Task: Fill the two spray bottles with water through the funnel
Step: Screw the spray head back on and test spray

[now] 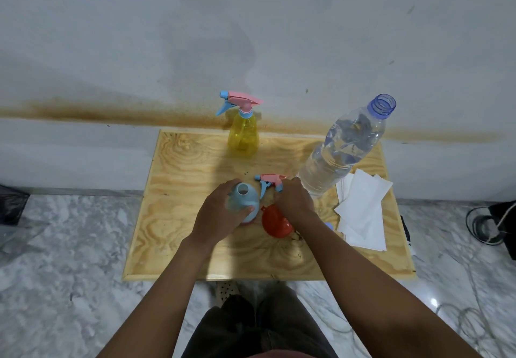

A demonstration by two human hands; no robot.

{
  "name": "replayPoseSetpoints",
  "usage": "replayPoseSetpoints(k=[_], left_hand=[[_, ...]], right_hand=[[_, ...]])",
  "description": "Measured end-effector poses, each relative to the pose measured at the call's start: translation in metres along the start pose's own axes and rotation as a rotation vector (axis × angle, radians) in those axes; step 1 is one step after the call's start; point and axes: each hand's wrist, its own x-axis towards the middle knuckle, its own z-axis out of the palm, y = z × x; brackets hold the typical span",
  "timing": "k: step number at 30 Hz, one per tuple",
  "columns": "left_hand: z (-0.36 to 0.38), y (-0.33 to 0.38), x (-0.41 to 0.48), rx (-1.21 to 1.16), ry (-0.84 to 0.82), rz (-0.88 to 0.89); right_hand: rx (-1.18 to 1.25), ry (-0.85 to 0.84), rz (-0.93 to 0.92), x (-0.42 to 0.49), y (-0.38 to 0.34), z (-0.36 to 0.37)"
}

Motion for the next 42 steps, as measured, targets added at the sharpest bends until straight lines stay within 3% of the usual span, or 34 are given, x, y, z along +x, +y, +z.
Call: replayPoseSetpoints(k=[12,18,26,34,42], left_hand=[[0.007,-0.015,0.004,-0.092,-0.066,-0.078],[0.011,-0.015,0.003,-0.133,-0.021,-0.076],[0.005,-0.006,0.003,-0.121,0.013,-0.084],[-0.015,0.013,0.004,-0.010,0.041,0.009],[-0.034,0.031,-0.003,0.015,0.122,0.108]], right_hand=[[0.084,0.015,0.015,0.014,-0.009,0.001],[0.301,0.157,-0.119,-0.004,-0.018,-0.029],[0.814,0.314,-0.328,-0.049,-0.047,-0.098],[1.215,0.311,-0.452,-0.074,-0.086,-0.140],[1.323,0.277,-0.486,-0.081,-0.110,-0.134]])
